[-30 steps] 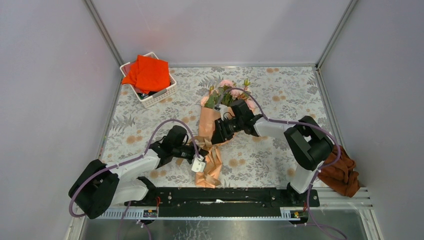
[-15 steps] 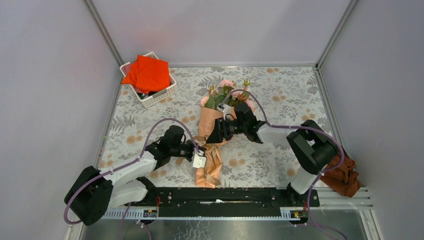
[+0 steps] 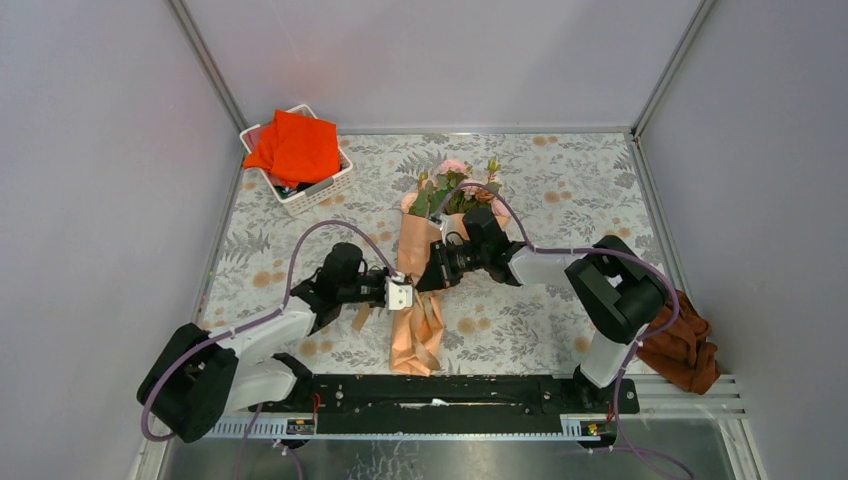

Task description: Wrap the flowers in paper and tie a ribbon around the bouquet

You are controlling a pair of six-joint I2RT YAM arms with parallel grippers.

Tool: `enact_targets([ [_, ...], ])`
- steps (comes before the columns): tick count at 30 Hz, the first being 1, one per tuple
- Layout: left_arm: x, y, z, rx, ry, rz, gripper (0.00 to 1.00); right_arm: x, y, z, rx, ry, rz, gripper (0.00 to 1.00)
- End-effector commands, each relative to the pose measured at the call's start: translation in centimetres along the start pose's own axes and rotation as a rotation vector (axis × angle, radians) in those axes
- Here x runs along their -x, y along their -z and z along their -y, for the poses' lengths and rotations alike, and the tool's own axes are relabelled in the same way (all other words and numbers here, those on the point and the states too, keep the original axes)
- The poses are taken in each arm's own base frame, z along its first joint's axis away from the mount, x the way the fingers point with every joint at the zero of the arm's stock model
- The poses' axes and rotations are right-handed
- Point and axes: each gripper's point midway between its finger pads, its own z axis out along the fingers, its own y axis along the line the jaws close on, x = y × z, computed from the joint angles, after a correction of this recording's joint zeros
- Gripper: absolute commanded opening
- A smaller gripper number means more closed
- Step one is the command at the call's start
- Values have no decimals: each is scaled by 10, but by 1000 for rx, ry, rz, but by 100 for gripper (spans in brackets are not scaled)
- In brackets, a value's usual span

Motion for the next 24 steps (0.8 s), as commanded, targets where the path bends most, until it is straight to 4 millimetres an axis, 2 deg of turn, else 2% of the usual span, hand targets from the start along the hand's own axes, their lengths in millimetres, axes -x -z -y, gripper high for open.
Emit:
enact_targets([
  [1, 13, -9, -21, 76, -6, 78, 0, 9, 6, -29, 118, 60, -29, 11],
  [3, 3, -10, -20, 86, -20, 43, 0, 10, 9, -37, 145, 77, -32, 17],
  [6, -3, -10, -17, 71, -45, 22, 0, 12, 16, -45, 166, 97, -33, 32],
  [10, -6, -10, -14, 51, -85, 9, 0, 19, 28, -35, 118, 78, -17, 40],
  [14, -11, -8, -13, 40, -136, -20, 0, 23, 35, -18, 52, 48, 14, 41],
  [18, -12, -10, -15, 39, -143, -22, 0, 31, 31, -4, -12, 28, 29, 40],
  [22, -13, -12, -16, 41, -144, -23, 0, 40, 28, 16, -115, 32, 45, 30],
  [24, -14, -12, -16, 42, -142, -27, 0, 38, 25, 24, -136, 24, 36, 26],
])
